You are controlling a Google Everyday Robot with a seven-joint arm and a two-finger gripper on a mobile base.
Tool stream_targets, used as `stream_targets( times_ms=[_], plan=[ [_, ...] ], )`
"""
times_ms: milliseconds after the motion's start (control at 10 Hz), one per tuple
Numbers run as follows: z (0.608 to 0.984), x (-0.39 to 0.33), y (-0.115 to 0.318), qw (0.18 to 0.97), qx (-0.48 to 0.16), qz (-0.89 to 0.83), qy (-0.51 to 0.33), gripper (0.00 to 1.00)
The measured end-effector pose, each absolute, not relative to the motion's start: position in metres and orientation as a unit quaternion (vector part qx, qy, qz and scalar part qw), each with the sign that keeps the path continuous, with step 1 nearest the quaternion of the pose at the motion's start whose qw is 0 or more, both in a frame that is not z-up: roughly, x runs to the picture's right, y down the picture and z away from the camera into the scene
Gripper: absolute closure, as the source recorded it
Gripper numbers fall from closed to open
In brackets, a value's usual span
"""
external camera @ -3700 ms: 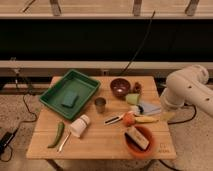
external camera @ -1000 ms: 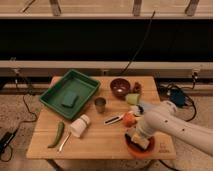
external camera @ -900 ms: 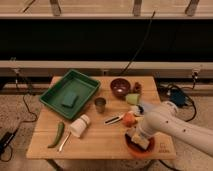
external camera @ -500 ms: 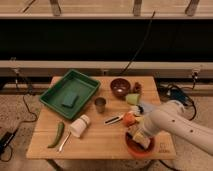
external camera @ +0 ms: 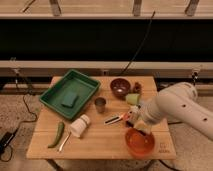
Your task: Place eraser in table surface
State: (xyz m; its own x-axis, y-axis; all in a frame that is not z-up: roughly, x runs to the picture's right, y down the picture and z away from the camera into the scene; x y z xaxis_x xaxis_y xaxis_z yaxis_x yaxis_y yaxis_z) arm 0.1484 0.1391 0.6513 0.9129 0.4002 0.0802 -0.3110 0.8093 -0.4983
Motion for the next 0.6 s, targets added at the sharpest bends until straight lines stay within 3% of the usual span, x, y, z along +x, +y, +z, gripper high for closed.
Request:
stream_targets(
  times_ms=[200,600],
  plan=[
    [0.639,0.115,0.121,0.956,-0.234,0.136,-0.11,1.0],
    [0.648,0.053,0.123,0.956,-0.25,0.068,-0.136,1.0]
  ],
)
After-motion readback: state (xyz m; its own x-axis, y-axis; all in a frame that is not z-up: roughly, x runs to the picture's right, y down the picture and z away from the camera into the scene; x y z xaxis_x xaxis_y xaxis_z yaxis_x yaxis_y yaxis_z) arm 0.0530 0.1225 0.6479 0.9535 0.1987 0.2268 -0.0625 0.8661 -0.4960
